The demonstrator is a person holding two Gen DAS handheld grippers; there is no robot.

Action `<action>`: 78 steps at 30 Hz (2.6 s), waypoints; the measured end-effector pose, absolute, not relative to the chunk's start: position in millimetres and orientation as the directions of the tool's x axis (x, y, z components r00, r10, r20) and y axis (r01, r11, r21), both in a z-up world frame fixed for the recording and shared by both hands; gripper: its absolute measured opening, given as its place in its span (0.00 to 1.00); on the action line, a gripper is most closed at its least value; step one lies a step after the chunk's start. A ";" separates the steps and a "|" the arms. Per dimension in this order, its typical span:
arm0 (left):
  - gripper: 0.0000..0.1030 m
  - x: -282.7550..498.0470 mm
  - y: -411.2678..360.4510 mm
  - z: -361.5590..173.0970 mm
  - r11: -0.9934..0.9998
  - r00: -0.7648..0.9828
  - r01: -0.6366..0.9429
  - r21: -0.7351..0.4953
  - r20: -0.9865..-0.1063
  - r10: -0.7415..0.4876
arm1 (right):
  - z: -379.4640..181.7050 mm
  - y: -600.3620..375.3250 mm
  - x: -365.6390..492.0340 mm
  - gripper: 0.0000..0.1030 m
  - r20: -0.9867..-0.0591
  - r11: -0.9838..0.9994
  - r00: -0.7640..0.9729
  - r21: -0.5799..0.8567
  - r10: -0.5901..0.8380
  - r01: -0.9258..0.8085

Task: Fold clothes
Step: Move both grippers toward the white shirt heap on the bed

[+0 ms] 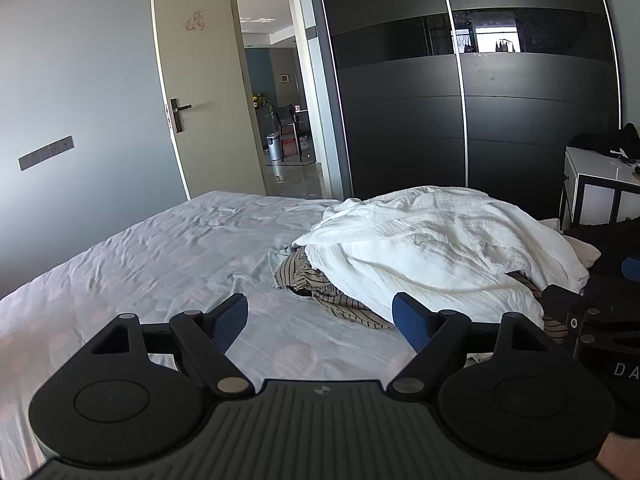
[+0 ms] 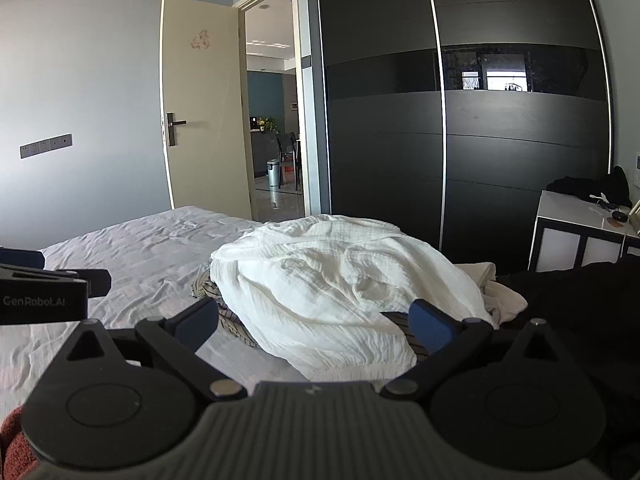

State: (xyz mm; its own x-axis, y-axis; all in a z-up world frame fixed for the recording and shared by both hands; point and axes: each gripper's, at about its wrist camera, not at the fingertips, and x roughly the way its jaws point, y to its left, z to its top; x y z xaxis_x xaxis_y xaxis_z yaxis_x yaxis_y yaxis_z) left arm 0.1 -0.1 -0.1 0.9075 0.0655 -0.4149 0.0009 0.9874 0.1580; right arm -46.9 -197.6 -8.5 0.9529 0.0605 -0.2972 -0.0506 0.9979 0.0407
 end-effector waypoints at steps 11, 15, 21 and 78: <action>0.91 4.3 -2.2 -3.4 0.985 0.890 0.034 0.169 -0.454 0.047 | -13.3 -192.7 -43.2 0.99 -0.314 0.999 0.948 0.019 0.045 -0.041; 0.91 3.0 -3.8 -4.2 0.986 0.888 0.045 0.160 -0.459 0.034 | -6.8 -183.7 -39.0 0.99 -0.326 0.999 0.945 0.013 0.035 -0.033; 0.91 1.6 -3.4 -1.7 0.989 0.893 0.052 0.140 -0.450 0.016 | -7.0 -183.8 -39.9 0.99 -0.333 0.999 0.941 0.028 0.052 -0.046; 0.89 8.0 -7.6 -18.2 0.976 0.837 0.121 0.179 -0.547 -0.003 | -6.0 -185.6 -35.3 1.00 -0.355 0.983 0.918 0.109 0.176 -0.146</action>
State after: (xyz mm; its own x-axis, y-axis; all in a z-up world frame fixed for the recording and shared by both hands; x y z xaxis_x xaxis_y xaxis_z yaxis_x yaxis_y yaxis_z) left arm 8.0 -7.6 -18.2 0.8370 -0.0034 -0.5472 0.1208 0.9765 0.1786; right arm -35.3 -185.6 -6.0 0.9182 0.1757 -0.3551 -0.1462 0.9833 0.1086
